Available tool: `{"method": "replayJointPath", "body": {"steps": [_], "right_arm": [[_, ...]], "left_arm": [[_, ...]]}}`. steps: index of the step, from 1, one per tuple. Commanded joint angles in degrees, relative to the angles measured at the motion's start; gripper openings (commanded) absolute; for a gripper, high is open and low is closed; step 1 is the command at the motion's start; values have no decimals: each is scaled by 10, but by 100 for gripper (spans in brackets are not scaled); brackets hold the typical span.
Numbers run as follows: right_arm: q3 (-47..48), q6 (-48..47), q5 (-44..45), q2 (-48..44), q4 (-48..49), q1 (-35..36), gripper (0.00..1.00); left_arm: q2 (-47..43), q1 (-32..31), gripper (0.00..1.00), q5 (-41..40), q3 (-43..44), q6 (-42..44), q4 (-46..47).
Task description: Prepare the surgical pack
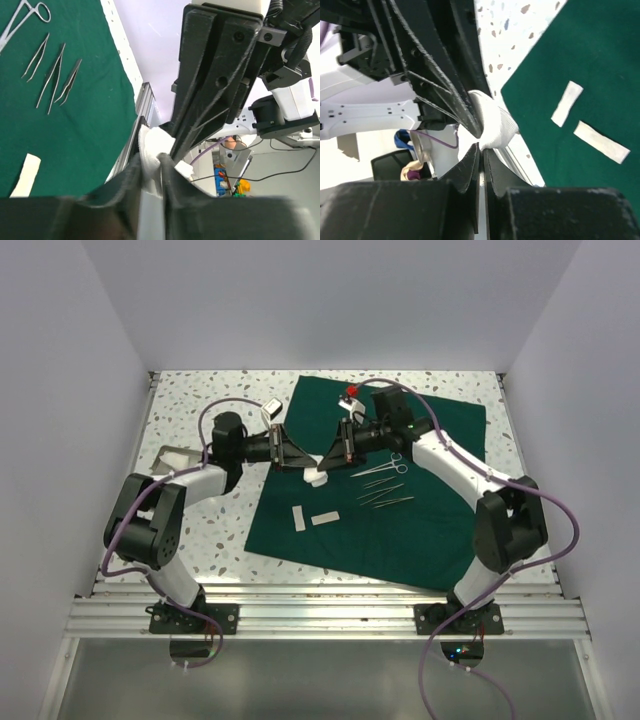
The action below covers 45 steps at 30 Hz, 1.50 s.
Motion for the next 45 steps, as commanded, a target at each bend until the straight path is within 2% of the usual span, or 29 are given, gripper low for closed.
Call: {"method": "replayJointPath", "body": {"steps": [1,2,3,4,5,6,7,8,11,14,17,23,35,45], "right_arm": [[17,-29,16,4,-33,0,6],[22,-37,19,6,-60,-1,7],[23,-46,24,9,-75,0,13],[24,-60,51,8,-91,-1,18],[26,-69,69,9,-127,0,24],[29,-88,85,12,-144,0,34],[32,-97,123,14,-163,0,37],[39,-103,143,16,-195,-1,41],[44,-106,185,25,-226,-4,45],[45,-109,197,32,-240,-3,47],[27,-111,185,26,-236,-4,47],[29,-158,186,32,-271,-5,47],[22,-162,169,22,-267,-24,47],[17,-133,166,33,-244,-23,46]], "left_arm": [[6,5,17,14,8,5,16],[5,8,13,14,9,14,-9],[3,16,10,13,11,42,-29],[1,22,0,10,18,64,-54],[-1,30,0,5,26,93,-140],[-9,51,0,-18,46,175,-199],[-14,64,0,-34,58,220,-258],[-21,93,0,-51,69,296,-361],[-42,149,0,-116,83,358,-471],[-61,261,0,-177,85,413,-530],[-69,329,0,-211,74,427,-535],[-33,380,0,-252,78,423,-512],[50,400,0,-269,90,371,-417],[95,421,0,-271,122,364,-399]]}}
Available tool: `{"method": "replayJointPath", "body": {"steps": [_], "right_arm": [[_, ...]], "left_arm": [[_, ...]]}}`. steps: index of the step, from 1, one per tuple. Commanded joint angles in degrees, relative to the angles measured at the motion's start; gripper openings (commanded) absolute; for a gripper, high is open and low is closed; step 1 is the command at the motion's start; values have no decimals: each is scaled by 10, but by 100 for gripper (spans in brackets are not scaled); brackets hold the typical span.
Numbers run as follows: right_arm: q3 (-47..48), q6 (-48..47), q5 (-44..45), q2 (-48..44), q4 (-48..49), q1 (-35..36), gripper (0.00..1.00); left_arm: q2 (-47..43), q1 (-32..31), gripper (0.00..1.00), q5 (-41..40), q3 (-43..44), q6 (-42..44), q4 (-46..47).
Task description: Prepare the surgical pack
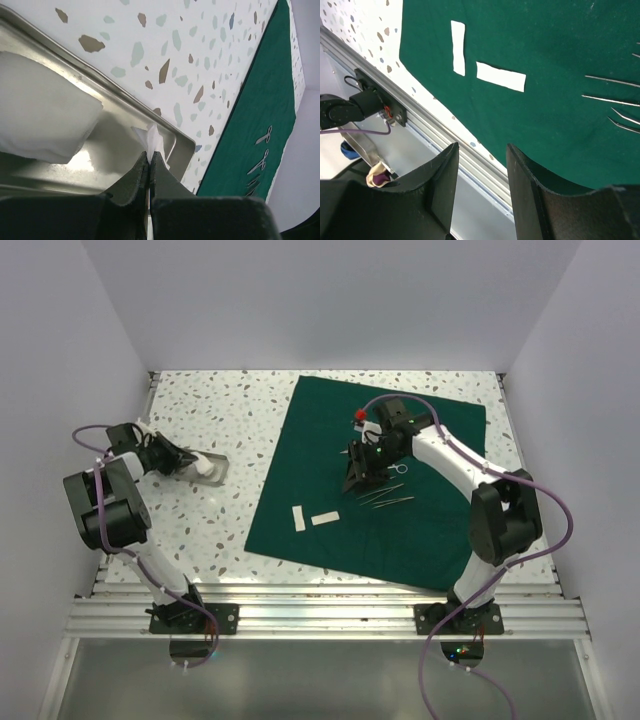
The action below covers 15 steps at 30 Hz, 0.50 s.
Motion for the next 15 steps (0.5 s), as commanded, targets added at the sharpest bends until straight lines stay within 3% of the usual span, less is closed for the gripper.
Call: {"method": "replayJointPath", "body": {"steps": [1,3,6,8,15], "right_arm": [[-2,17,-7,5,17,0,47],[3,18,-3,16,16,-1,47],[21,18,8,41,3,2,47],[38,12,23,58,-9,9,47],[86,-28,98,108,-66,81,48]], "left_arm": [[17,8,0,-2,25,-7,37],[21,8,1,-11,27,-3,37],[25,8,21,-39,37,12,6],[17,8,43,-51,38,20,-11],[-90,-22,72,-178,39,25,-132]]}}
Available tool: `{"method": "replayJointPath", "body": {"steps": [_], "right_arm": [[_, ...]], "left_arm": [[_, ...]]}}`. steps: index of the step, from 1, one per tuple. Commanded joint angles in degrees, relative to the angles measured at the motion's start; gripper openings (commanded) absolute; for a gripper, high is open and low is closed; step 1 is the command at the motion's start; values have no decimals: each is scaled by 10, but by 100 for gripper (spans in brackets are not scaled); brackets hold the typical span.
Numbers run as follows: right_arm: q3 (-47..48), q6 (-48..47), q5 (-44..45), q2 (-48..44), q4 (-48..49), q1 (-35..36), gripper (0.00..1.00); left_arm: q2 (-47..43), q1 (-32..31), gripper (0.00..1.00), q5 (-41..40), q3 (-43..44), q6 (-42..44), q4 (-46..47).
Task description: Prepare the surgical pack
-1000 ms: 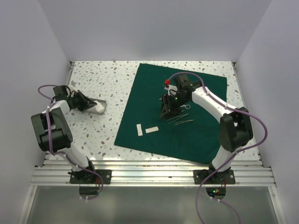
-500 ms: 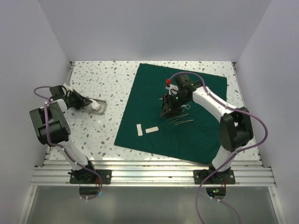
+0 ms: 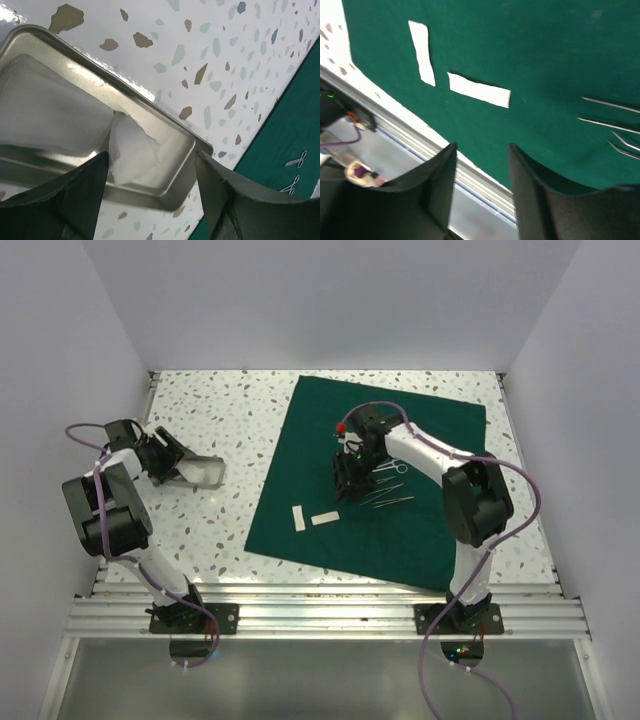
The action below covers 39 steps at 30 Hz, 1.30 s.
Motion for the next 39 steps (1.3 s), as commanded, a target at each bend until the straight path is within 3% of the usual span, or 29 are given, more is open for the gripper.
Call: {"method": "replayJointPath", "body": {"steps": [1,3,9,19,22,24,29,39], "right_arm": [[40,-25,57,11,-36,46,52],[59,-32,88,26,-48,67,60],[85,-116,188,50,-69,116,66],[65,-225,198,39,9,152,68],[134,-150,199,79,-12,152,65],[186,-52,195,108,-18,161,64],[210,109,243,130,-13,190,64],[216,190,338,159,-33,231,60]], "left_arm": [[-86,-25,74,-89,20,14,-76],[-119,-37,75,-119,15,13,-91],[-131,-62,76,-125,22,1,-121],[-165,-125,75,-103,5,-16,-135],[-167,-144,74,-106,-4,-21,-135],[-168,-151,73,-126,-2,-32,-142],[-161,-177,72,-170,25,-39,-162],[-152,-199,72,-199,22,-26,-168]]}}
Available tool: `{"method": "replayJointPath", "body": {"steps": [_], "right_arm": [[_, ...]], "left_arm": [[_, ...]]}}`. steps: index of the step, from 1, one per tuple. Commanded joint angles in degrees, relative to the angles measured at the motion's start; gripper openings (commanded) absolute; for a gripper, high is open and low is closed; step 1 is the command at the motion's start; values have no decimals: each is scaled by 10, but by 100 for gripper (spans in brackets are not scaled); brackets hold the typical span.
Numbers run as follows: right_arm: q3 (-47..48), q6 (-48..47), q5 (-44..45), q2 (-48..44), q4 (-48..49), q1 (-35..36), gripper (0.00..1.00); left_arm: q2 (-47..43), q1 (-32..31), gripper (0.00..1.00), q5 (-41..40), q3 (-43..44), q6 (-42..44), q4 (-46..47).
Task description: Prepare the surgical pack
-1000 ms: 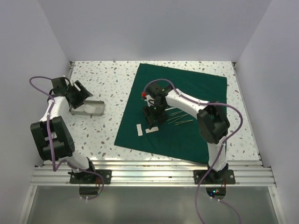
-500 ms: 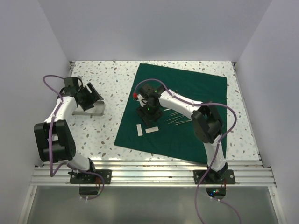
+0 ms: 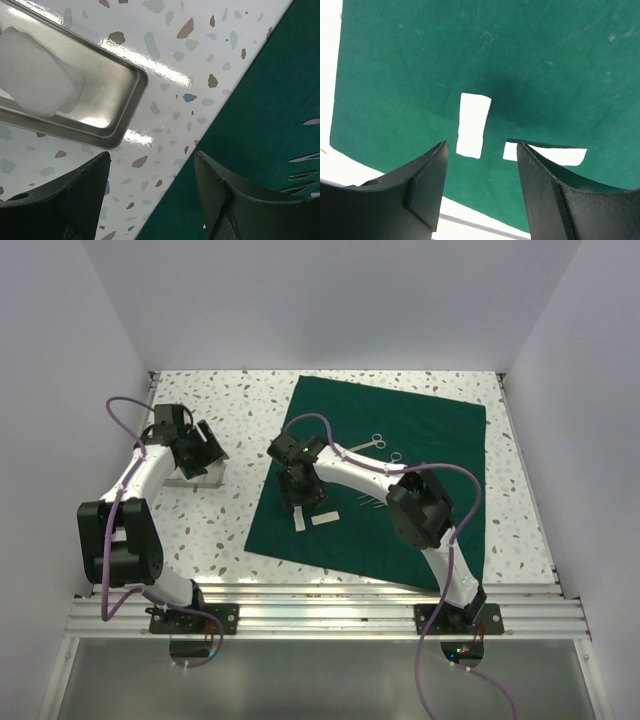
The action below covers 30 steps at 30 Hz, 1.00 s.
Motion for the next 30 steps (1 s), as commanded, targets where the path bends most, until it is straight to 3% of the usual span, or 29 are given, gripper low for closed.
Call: {"method": "replayJointPath", "body": {"steps": [1,10,30], "right_arm": [[26,52,47,17,-25,11,60],[37,69,74,39,-29,14,53],[52,78,65,55,-31,26,51]], "left_arm": [[3,-2,71,-20,15,-1,-4],[1,-3,71,-7,7,-1,3],[-16,-6,71,2,-7,1,5]]}}
